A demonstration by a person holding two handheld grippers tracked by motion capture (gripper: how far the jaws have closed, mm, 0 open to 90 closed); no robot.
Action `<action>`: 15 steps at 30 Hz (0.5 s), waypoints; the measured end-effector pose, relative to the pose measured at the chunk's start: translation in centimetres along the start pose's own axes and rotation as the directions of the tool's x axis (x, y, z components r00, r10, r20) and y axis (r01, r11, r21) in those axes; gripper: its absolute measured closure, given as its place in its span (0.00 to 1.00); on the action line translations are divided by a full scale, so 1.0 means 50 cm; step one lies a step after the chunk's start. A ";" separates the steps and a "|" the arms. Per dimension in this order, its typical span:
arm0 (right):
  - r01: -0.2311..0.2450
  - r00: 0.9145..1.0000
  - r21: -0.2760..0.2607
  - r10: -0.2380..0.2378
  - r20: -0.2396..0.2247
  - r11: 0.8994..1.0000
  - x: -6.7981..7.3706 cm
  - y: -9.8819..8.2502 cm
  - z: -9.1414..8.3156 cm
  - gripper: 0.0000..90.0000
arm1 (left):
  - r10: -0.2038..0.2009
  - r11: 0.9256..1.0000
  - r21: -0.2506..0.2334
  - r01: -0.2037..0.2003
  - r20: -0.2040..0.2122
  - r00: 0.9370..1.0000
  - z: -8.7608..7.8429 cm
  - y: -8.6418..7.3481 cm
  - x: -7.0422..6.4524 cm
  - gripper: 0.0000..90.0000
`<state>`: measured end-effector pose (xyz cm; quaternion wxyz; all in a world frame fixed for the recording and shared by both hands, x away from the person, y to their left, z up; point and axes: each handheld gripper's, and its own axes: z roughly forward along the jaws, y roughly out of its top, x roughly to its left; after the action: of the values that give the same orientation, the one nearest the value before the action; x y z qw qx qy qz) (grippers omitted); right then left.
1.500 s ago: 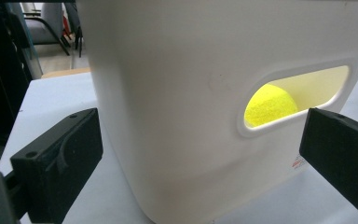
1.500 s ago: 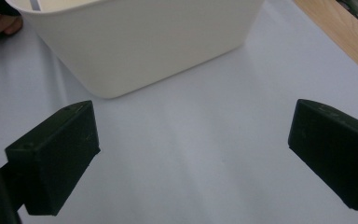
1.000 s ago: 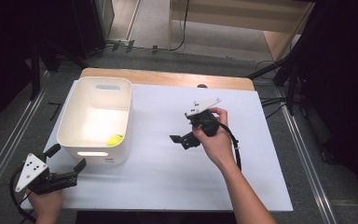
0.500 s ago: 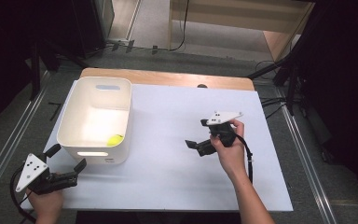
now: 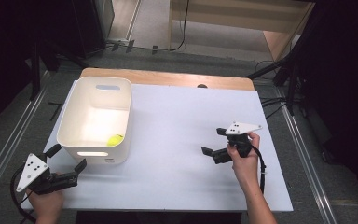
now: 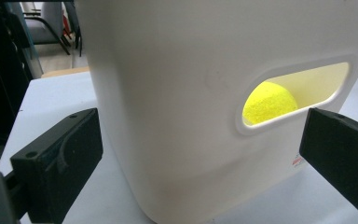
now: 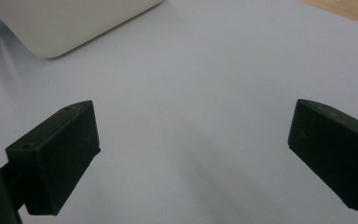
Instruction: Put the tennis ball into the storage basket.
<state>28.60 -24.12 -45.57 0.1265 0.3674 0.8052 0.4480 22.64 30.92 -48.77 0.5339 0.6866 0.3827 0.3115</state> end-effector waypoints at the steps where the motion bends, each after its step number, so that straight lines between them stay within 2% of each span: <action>1: -0.004 1.000 -0.005 0.004 0.000 1.000 -0.003 -0.006 -0.004 0.01 | 0.000 1.000 0.000 0.000 0.000 1.000 0.000 0.000 0.000 0.00; 15: -0.081 0.994 -0.047 0.084 0.064 0.996 -0.032 -0.088 -0.058 0.01 | 0.005 1.000 0.007 -0.005 -0.002 1.000 -0.001 0.000 0.000 0.00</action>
<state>26.08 -28.51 -47.73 0.1423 0.4121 0.7745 0.4584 22.60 30.92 -48.76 0.5301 0.6892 0.3827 0.3124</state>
